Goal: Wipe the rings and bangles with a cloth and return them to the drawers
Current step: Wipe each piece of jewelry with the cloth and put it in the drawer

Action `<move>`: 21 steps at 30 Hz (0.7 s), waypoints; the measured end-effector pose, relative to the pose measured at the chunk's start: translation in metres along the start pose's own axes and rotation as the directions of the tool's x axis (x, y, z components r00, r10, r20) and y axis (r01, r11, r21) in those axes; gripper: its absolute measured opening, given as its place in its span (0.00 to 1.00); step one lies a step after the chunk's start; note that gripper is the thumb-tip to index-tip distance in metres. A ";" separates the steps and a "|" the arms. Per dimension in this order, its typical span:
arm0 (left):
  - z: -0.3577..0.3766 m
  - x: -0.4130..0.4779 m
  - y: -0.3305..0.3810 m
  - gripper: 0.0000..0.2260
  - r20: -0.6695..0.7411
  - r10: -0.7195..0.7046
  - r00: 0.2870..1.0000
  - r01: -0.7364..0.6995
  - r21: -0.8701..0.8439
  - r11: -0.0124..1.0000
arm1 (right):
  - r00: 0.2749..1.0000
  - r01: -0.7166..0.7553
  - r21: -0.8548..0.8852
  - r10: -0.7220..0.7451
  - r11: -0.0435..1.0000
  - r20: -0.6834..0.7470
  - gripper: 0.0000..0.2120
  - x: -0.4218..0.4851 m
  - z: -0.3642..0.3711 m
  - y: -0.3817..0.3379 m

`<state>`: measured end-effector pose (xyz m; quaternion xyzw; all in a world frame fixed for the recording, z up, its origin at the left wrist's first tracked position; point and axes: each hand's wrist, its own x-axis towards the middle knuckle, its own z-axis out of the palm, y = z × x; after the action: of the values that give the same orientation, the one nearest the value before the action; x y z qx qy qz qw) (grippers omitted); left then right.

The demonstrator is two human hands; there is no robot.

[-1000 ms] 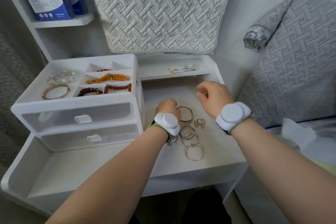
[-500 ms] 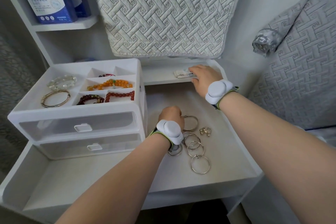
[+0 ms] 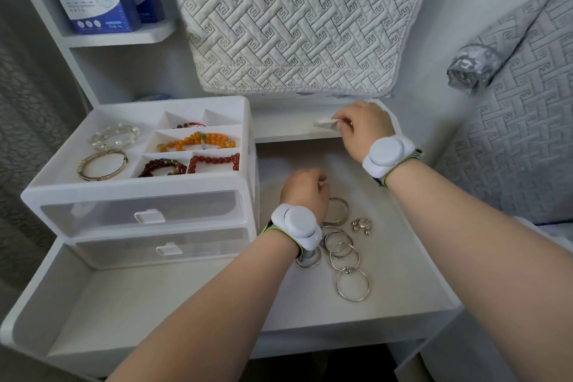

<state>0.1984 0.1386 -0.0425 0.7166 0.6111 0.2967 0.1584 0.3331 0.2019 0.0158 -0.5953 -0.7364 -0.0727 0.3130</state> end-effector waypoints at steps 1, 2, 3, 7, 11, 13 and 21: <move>-0.001 0.000 0.002 0.13 -0.036 0.010 0.999 -0.012 -0.053 0.999 | 1.000 -0.021 0.093 0.022 0.995 -0.014 0.10 -0.004 -0.003 -0.001; -0.002 -0.001 0.006 0.14 -0.070 0.015 0.997 -0.024 -0.124 0.992 | 0.999 -0.049 0.196 0.051 0.979 -0.002 0.09 -0.009 -0.007 -0.002; -0.003 -0.001 0.009 0.15 -0.094 0.003 0.996 -0.023 -0.213 0.977 | 0.996 -0.089 0.299 0.084 0.950 0.029 0.09 -0.014 -0.009 -0.004; -0.008 -0.008 0.024 0.23 -0.105 -0.131 0.986 0.043 -0.597 0.801 | 0.972 -0.236 0.590 0.185 0.773 0.145 0.06 -0.038 -0.022 -0.013; -0.010 -0.017 0.032 0.16 0.053 -0.280 0.958 0.161 -0.912 0.378 | 0.949 -0.315 0.669 0.206 0.673 0.240 0.04 -0.067 -0.030 -0.022; -0.011 -0.027 0.034 0.11 0.053 -0.259 0.964 0.140 -0.934 0.328 | 0.947 -0.322 0.652 0.219 0.687 0.236 0.04 -0.084 -0.032 -0.022; -0.022 -0.056 0.026 0.03 -0.012 -0.064 0.998 0.028 -0.811 0.585 | 0.947 -0.304 0.657 0.291 0.690 0.133 0.06 -0.123 -0.043 -0.030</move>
<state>0.2006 0.0759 -0.0235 0.5438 0.4306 0.5522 0.4625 0.3329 0.0708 -0.0095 -0.5549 -0.6094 0.2534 0.5065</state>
